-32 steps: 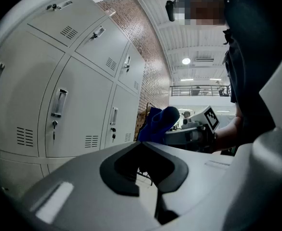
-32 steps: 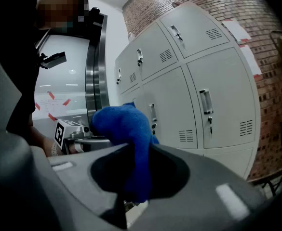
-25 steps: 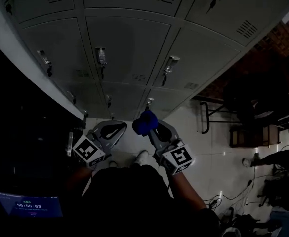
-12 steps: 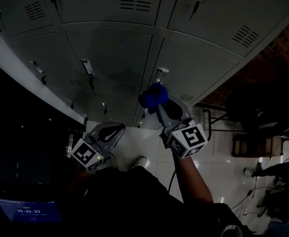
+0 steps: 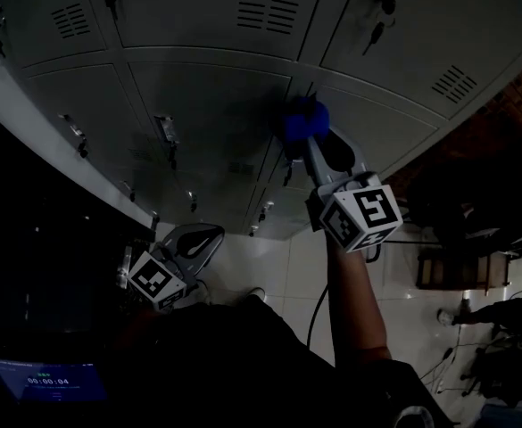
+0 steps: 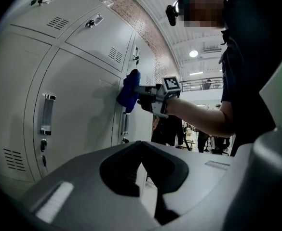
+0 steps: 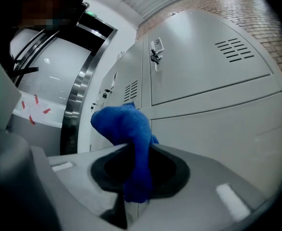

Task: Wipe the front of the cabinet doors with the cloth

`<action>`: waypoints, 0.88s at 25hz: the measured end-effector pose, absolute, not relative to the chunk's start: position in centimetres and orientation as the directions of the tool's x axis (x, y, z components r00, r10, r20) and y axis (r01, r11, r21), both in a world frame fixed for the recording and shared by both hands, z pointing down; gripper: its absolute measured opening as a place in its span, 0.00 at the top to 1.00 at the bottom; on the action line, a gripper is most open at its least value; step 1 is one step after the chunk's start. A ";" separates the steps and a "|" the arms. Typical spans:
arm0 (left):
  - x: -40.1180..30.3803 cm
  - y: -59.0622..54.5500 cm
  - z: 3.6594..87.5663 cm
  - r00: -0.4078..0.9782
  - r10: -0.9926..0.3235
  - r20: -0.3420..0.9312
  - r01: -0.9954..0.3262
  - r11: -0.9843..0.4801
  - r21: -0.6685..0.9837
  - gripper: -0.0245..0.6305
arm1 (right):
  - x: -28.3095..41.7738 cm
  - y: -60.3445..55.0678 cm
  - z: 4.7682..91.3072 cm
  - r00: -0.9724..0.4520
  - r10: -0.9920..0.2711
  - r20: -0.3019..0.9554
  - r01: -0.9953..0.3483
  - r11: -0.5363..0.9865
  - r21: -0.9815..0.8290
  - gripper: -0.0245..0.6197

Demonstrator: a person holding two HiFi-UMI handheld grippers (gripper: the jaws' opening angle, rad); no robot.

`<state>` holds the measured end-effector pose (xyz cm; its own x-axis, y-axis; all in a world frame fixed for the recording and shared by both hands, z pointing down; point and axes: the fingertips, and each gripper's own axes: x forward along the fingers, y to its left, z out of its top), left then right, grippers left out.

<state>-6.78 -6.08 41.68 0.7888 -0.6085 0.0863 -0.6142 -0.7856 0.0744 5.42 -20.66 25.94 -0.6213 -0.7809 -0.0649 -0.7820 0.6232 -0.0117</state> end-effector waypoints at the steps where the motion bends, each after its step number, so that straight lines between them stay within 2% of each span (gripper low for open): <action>1: -7.1 -6.2 41.7 0.789 -0.609 0.085 -0.614 -0.786 0.072 0.96 | 5.5 -21.1 25.7 -0.613 -0.787 -0.068 -0.788 0.615 -0.010 0.85; 12: -7.2 -7.9 42.2 0.804 -0.588 0.092 -0.594 -0.799 0.087 0.96 | 6.8 -22.8 24.7 -0.583 -0.809 -0.072 -0.812 0.584 0.010 0.85; 22: -3.0 -9.7 42.1 0.855 -0.512 0.089 -0.519 -0.850 0.097 0.96 | 14.5 -22.6 24.2 -0.473 -0.878 -0.077 -0.880 0.474 0.002 0.85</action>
<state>-3.03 -9.73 42.14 0.8547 -0.5115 0.0888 -0.5185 -0.8496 0.0966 14.53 -22.62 24.17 -0.4732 -0.8776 -0.0768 -0.8803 0.4744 0.0016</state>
